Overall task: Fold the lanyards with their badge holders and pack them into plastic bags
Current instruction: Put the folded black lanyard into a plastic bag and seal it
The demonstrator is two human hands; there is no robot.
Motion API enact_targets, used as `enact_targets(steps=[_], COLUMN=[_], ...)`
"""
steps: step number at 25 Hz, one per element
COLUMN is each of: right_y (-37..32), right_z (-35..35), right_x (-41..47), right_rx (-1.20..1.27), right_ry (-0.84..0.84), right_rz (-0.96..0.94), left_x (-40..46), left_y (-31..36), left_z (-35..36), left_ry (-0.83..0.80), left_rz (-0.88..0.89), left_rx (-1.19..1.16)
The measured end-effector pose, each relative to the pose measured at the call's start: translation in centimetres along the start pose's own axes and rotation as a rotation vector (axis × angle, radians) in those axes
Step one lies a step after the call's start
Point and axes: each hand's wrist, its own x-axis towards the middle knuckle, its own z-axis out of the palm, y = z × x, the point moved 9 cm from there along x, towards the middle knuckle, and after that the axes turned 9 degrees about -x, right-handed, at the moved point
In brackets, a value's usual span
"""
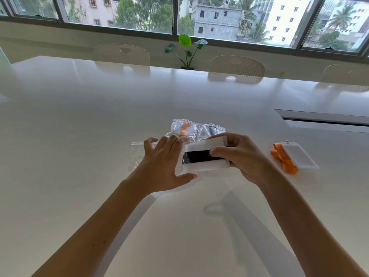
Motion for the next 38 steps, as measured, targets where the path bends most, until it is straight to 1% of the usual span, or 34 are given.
enact_targets(steps=[4, 9, 12, 15, 18, 20, 23, 26, 28, 31, 35, 38], right_y=[0.4, 1.4, 1.9, 2.6, 2.5, 2.1, 1.5, 1.2, 1.1, 1.3, 2.0, 2.6], right_z=[0.0, 1.1, 2.1, 3.4, 3.9, 3.6, 3.7, 4.2, 4.4, 4.7, 4.7, 4.0], right_x=[0.2, 0.6, 0.8, 0.7, 0.8, 1.1, 1.2, 1.3, 1.5, 1.8, 2.1, 2.3], right_rx=[0.042, 0.054, 0.058, 0.106, 0.089, 0.043, -0.028, -0.075, -0.1, -0.133, -0.103, -0.086], right_ry=[-0.027, -0.064, -0.02, 0.028, 0.075, 0.093, 0.004, -0.098, -0.119, -0.15, -0.18, -0.16], right_rz=[0.035, 0.1, 0.111, 0.125, 0.08, 0.044, 0.001, -0.028, -0.047, -0.055, -0.042, -0.025], left_x=[-0.1, -0.1, 0.0, 0.1, 0.2, 0.4, 0.5, 0.2, -0.1, -0.2, -0.1, 0.0], left_y=[-0.2, 0.5, 0.7, 1.1, 0.7, 0.1, -1.9, -2.9, -3.2, -3.6, -4.1, -4.1], left_z=[0.3, 0.3, 0.2, 0.5, 1.2, 1.0, 0.6, 1.5, 1.8, 2.1, 1.6, 1.4], left_ry=[-0.032, -0.024, -0.002, -0.007, -0.097, -0.119, -0.117, -0.248, -0.285, -0.283, -0.174, -0.133], left_rz=[-0.012, 0.035, 0.037, -0.003, -0.088, -0.107, -0.21, -0.311, -0.336, -0.356, -0.361, -0.357], left_rx=[0.008, -0.049, -0.094, -0.13, -0.283, -0.503, -0.839, -1.065, -1.117, -1.122, -1.153, -1.131])
